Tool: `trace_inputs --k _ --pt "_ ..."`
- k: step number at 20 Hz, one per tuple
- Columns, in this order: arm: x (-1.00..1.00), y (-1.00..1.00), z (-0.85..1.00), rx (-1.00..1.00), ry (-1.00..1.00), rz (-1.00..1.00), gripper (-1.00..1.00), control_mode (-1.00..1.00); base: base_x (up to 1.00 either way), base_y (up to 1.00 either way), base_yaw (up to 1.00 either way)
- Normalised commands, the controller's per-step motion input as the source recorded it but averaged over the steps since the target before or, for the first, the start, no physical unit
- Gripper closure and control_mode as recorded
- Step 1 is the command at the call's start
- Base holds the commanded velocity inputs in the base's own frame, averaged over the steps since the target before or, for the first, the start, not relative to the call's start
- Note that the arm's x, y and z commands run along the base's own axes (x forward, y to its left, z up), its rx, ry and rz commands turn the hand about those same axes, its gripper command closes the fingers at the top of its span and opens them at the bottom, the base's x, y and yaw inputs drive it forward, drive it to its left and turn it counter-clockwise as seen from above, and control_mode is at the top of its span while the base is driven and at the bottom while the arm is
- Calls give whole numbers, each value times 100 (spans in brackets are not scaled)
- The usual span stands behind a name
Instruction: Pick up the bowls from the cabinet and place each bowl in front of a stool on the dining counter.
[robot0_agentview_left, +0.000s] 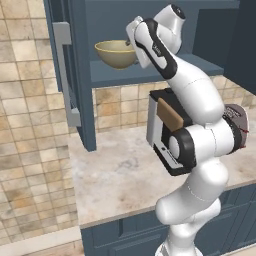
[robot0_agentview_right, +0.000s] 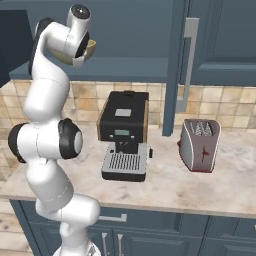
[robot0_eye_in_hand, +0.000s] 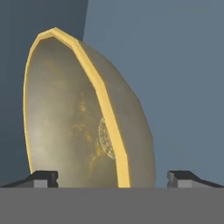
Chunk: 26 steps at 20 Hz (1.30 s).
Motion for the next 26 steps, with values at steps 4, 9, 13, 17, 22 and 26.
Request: trace_inputs --k 4,9,13,17,22,26 --pt "3 3 -11 0 0 0 -100 -100 0 0 0" --pt "0 2 -5 0 0 0 -100 -100 0 0 0" --pt "0 0 0 0 0 0 -100 -100 0 0 0" --pt "0 0 0 0 0 0 -100 -100 0 0 0" --pt "0 0 0 0 0 0 -100 -100 0 0 0" --pt "0 0 0 0 0 0 -100 -100 0 0 0"
